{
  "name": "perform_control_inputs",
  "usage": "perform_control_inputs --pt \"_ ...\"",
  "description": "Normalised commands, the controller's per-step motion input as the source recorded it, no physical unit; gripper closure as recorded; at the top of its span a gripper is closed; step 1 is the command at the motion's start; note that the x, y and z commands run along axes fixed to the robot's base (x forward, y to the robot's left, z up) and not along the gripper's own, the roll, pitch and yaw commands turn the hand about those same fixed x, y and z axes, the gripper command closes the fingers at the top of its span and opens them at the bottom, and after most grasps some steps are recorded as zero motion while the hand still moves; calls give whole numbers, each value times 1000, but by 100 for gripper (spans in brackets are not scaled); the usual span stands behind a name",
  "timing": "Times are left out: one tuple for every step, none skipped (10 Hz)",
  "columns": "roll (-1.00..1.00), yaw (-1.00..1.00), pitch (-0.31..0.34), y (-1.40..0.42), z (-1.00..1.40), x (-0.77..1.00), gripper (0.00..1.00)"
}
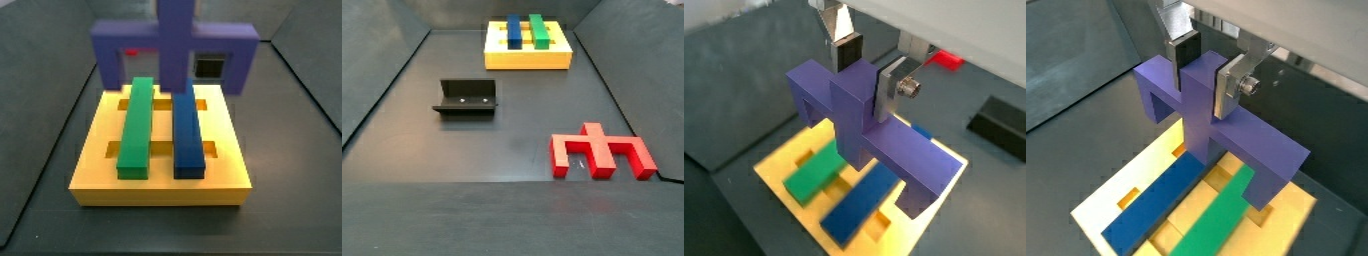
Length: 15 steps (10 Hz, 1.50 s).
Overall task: Pick up the purple object. Move up. Place the purple object on the fixture. Regrasp the purple object. Move to above the board. Insert the purple object.
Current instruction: Insert the purple object.
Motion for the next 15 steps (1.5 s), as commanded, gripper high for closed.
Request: perform_control_inputs --pt "84 6 -27 -123 -566 94 100" --pt "39 0 -47 0 -329 -234 100" --pt "77 0 -44 0 -243 -397 100" --pt "74 0 -24 0 -226 -389 100" --pt "50 0 -41 0 -206 -374 100" --pt "0 6 -74 -14 -274 -20 100" --pt "-27 57 -77 -97 -311 129 100" --pt "-23 43 -69 -89 -280 54 100" --pt "0 20 -67 -86 -280 0 100" --pt "0 0 -49 -109 -271 0 100" --pt "0 0 -51 -131 -209 0 100" --pt "-1 43 -46 -66 -209 154 100" --pt "0 51 -20 -11 -203 197 100" --pt "0 29 0 0 -191 191 100" --pt "0 0 0 37 -63 103 100"
